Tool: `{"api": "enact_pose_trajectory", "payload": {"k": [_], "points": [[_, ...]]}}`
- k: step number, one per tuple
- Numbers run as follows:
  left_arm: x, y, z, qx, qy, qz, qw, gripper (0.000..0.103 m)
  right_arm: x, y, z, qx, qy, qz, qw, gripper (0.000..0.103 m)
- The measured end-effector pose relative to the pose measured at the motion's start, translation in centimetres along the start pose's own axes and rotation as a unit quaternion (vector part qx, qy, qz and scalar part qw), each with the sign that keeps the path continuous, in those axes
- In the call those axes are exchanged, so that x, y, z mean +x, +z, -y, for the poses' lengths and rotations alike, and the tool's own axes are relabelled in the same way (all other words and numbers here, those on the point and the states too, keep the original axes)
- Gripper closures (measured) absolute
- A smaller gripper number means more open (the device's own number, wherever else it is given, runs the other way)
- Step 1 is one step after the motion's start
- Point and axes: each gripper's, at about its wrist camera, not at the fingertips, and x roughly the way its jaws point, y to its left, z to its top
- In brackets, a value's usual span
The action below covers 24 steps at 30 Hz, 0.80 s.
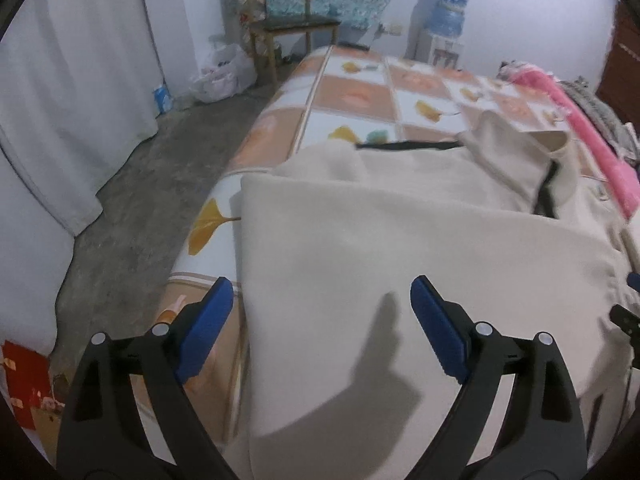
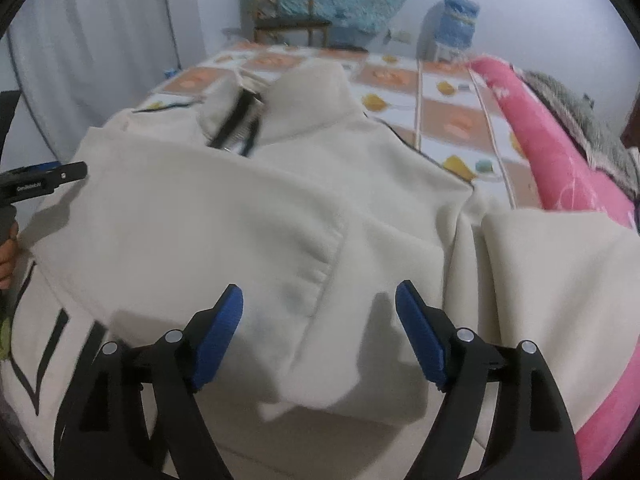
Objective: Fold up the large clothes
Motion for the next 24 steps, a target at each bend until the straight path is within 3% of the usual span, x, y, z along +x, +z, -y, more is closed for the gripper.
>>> {"api": "enact_pose_trajectory", "payload": {"k": [4, 9, 13, 17, 24], "points": [[-2.3, -1.2, 2.5, 0.042, -0.015, 0.016, 0.9989, 0.016, -0.3, -0.7, -1.1, -0.017, 0.005, 0.0, 1.0, 0.026], [-2.2, -3.3, 5.2, 0.078, -0.004, -0.014, 0.9968, 0.016, 0.5, -1.4, -0.8, -0.006, -0.001, -0.022, 1.0, 0.024], [-4.8, -4.3, 6.9, 0.098, -0.026, 0.011, 0.9948, 0.016, -1.0, -1.4, -1.3, -0.015, -0.005, -0.01, 1.0, 0.024], [-6.4, -4.1, 8.3, 0.108, -0.036, 0.015, 0.9934, 0.016, -1.3, -1.9, -1.4, -0.026, -0.016, -0.02, 0.999, 0.024], [-7.1, -3.9, 11.7, 0.114, -0.051, 0.013, 0.9921, 0.016, -5.6, -2.6, 1.5, 0.01, -0.022, 0.011, 1.0, 0.024]]}}
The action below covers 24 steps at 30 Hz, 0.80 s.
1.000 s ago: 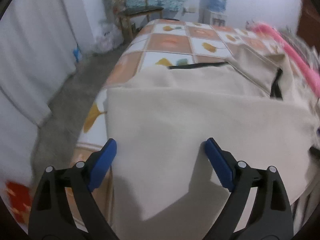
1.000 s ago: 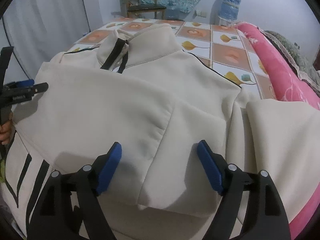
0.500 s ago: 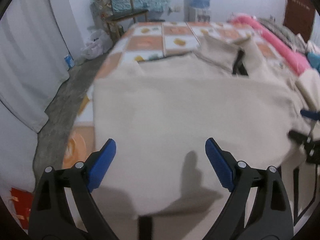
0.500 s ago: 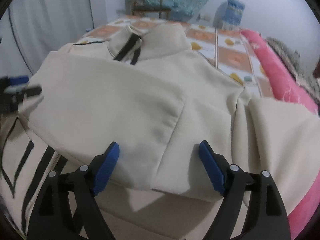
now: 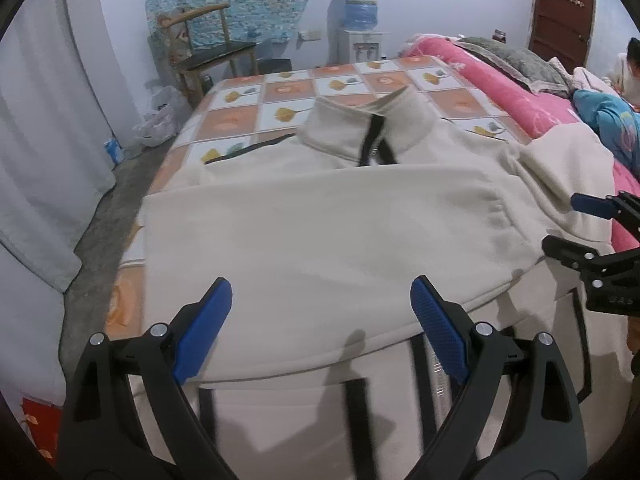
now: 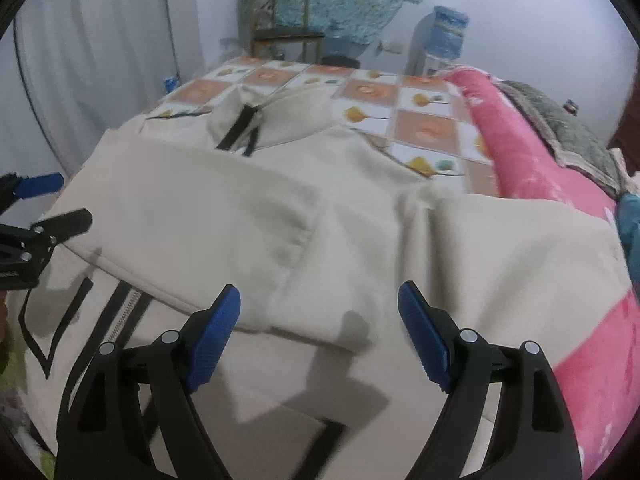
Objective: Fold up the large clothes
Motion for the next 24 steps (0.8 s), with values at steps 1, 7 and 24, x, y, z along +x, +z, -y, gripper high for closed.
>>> {"api": "enact_pose_trajectory", "payload": {"k": [1, 7, 24], "points": [[0.0, 0.0, 0.3, 0.001, -0.003, 0.001, 1.0, 0.016, -0.3, -0.2, 0.5, 0.002, -0.005, -0.001, 1.0, 0.024], [2.0, 0.2, 2.7, 0.011, -0.006, -0.001, 0.9999, 0.016, 0.3, -1.6, 1.5, 0.006, -0.014, -0.026, 1.0, 0.023], [4.9, -1.9, 4.9, 0.028, -0.005, -0.014, 0.9995, 0.015, 1.0, -4.6, -0.6, -0.007, 0.006, -0.06, 0.998, 0.023]]}}
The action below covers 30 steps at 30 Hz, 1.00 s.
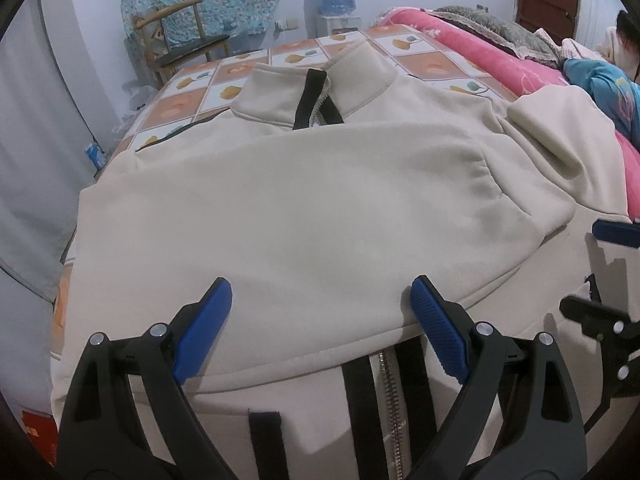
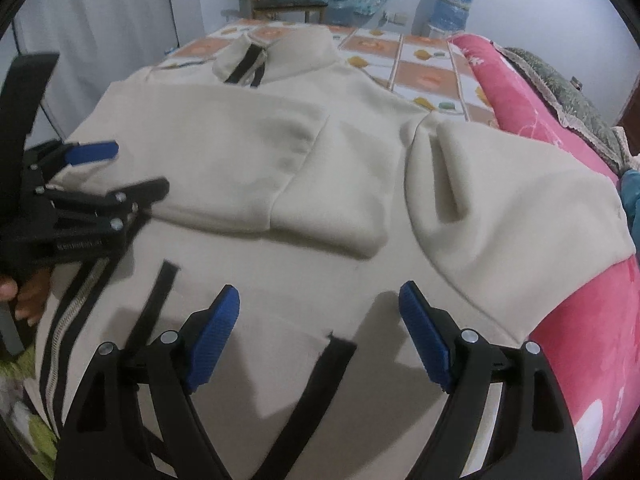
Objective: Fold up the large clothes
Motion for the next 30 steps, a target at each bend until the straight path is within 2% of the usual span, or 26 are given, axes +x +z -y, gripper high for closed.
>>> {"api": "enact_pose_trajectory", "payload": {"k": [13, 30], "points": [[0.44, -0.24, -0.61, -0.02, -0.008, 0.002, 0.9998, 0.009, 0.86, -0.78, 0.22, 0.021, 0.013, -0.015, 1.0, 0.007], [0.77, -0.26, -0.82, -0.028, -0.015, 0.001, 0.9995, 0.008, 0.92, -1.04, 0.04, 0.033, 0.006, -0.018, 0.999, 0.007]]}}
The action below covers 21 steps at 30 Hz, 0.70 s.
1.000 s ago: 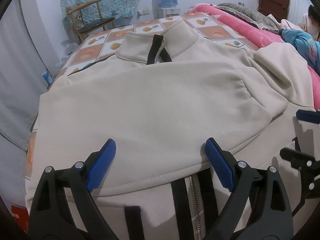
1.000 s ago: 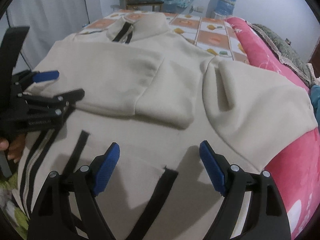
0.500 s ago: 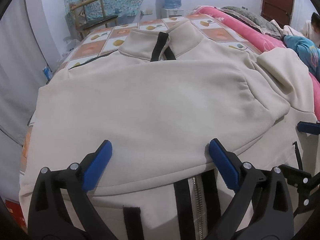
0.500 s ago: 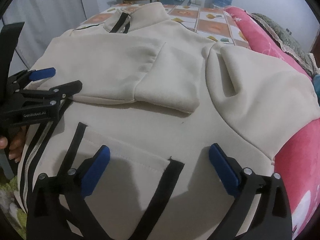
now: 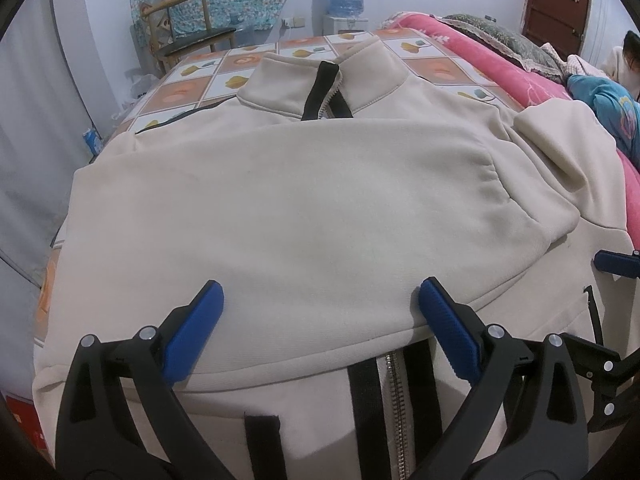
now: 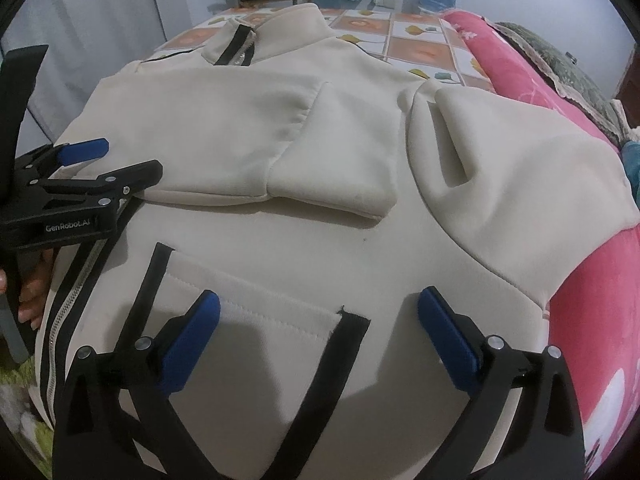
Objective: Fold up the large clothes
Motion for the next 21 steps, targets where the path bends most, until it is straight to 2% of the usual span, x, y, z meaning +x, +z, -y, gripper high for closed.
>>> {"api": "enact_pose_trajectory", "payload": {"k": [16, 21], "points": [[-0.02, -0.02, -0.04, 0.0, 0.0, 0.0, 1.0, 0.007, 0.02, -0.32, 0.13, 0.013, -0.001, 0.003, 1.0, 0.006], [-0.01, -0.04, -0.05, 0.0, 0.0, 0.0, 1.0, 0.007, 0.11, 0.13, 0.03, 0.01, -0.004, -0.011, 1.0, 0.006]]}}
